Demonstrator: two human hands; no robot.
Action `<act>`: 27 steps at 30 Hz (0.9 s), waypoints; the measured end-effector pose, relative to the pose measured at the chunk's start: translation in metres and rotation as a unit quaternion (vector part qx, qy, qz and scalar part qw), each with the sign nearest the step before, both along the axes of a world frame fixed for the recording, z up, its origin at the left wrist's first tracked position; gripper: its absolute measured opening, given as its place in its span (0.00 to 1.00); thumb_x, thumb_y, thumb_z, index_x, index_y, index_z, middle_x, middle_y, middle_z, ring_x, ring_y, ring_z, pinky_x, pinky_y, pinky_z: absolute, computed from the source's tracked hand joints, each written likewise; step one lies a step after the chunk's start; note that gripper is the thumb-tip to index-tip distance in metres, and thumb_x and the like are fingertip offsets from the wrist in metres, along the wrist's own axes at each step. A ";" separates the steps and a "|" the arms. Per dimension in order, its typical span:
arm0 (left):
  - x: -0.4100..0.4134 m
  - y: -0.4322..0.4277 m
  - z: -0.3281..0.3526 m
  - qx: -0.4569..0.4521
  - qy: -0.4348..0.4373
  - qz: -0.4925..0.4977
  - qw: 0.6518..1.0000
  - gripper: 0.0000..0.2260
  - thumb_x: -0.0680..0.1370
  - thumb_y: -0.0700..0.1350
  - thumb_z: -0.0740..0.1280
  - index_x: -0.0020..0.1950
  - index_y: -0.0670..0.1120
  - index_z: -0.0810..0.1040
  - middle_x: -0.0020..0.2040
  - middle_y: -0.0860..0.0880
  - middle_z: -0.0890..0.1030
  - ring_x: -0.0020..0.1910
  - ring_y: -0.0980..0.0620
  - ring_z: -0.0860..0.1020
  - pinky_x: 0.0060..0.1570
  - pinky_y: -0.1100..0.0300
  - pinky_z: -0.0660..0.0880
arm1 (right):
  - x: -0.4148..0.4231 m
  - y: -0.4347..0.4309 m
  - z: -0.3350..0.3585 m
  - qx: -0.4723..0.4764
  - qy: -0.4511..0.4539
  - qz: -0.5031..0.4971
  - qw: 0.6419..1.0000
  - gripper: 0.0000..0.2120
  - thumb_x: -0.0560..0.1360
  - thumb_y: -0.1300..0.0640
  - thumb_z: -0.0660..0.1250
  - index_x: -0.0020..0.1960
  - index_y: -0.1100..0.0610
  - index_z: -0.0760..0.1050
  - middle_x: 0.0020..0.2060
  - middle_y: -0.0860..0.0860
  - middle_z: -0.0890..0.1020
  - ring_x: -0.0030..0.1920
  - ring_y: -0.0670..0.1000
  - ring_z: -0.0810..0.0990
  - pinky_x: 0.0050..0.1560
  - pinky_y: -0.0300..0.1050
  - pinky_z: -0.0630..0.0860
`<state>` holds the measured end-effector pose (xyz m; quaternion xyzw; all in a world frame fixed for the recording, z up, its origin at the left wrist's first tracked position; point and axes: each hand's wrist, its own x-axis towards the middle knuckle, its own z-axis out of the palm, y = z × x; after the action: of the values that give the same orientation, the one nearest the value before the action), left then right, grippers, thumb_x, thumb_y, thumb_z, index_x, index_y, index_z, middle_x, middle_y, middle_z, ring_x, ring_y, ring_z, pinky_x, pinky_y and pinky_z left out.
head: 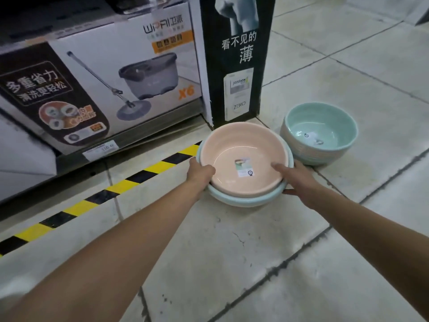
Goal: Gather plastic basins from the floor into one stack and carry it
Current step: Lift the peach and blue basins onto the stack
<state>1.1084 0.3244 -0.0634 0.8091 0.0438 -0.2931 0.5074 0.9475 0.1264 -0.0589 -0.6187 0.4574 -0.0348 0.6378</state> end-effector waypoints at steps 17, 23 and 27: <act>-0.024 0.217 0.097 -0.034 -0.111 0.161 0.980 0.21 0.70 0.38 0.66 0.63 0.42 0.70 0.55 0.43 0.79 0.54 0.42 0.78 0.56 0.47 0.78 | 0.062 0.194 0.085 -0.066 -0.112 0.073 0.989 0.27 0.73 0.63 0.66 0.70 0.52 0.67 0.54 0.52 0.78 0.54 0.55 0.78 0.55 0.55 0.79; -0.056 0.412 0.188 0.016 -0.206 0.196 0.959 0.14 0.73 0.41 0.68 0.58 0.44 0.72 0.47 0.47 0.80 0.46 0.47 0.80 0.47 0.51 0.80 | 0.083 0.368 0.142 -0.024 -0.181 0.153 0.971 0.17 0.71 0.66 0.66 0.59 0.55 0.72 0.44 0.47 0.78 0.46 0.53 0.78 0.49 0.50 0.77; -0.095 0.535 0.235 0.042 -0.222 0.246 0.943 0.16 0.64 0.48 0.66 0.51 0.47 0.77 0.44 0.44 0.82 0.40 0.45 0.80 0.42 0.48 0.80 | 0.087 0.489 0.183 -0.014 -0.198 0.241 0.950 0.25 0.62 0.58 0.67 0.60 0.53 0.74 0.49 0.52 0.82 0.49 0.54 0.81 0.52 0.52 0.79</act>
<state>1.0137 0.8593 0.1719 0.8383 0.1401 0.0297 0.5261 1.0347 0.6159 0.1243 -0.6999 0.1586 -0.0084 0.6964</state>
